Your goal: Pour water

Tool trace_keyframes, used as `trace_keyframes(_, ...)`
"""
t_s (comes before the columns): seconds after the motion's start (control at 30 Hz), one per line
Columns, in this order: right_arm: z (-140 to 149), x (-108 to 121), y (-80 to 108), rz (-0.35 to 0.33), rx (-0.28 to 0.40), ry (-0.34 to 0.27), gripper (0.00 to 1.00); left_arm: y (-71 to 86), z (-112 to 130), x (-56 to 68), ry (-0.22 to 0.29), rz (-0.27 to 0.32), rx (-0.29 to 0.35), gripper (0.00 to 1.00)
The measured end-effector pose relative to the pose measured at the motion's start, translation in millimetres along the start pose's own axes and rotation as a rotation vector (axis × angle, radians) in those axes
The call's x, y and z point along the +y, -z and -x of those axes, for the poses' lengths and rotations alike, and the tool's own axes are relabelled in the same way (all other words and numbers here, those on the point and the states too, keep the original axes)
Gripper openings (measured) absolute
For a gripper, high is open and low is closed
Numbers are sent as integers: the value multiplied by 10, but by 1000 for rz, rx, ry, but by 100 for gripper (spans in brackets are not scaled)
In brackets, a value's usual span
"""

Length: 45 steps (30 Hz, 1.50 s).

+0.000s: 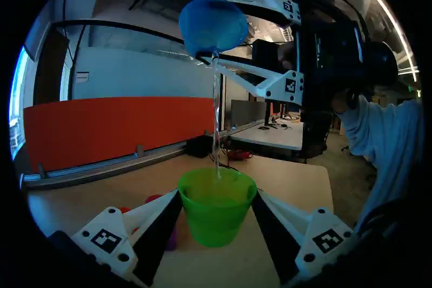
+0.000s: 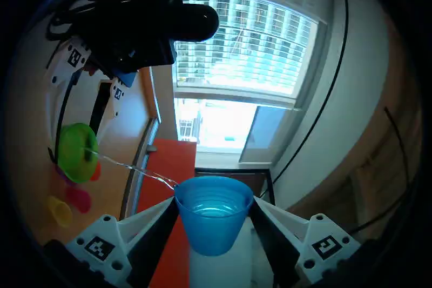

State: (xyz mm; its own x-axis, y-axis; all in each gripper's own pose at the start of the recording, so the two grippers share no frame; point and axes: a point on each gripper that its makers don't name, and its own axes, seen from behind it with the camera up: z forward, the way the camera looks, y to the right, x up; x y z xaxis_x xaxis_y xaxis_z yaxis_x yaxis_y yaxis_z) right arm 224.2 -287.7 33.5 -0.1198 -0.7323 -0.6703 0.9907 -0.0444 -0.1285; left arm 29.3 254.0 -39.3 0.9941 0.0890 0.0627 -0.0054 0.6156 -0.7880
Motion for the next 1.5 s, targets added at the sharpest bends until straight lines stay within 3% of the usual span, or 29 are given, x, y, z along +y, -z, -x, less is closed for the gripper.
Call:
trace_keyframes(0.4,-146,-59,-19,2,13,75,91,-12,-15,0,5,0,4,87)
trace_keyframes(0.6,-139,-71,0,1,16,61,91,-7,-20,4,5,0,5,87)
trace_keyframes(0.77,-73,-79,36,1,11,4,91,-3,-28,6,-1,-2,3,87)
trace_keyframes(0.93,15,-119,72,-9,5,-147,91,4,-55,14,-4,-1,6,87)
trace_keyframes(1.17,88,-196,128,-20,-2,-444,91,9,-81,19,-10,-5,7,87)
trace_keyframes(1.5,-81,-308,247,-68,15,-866,91,31,-114,-20,-17,-17,9,87)
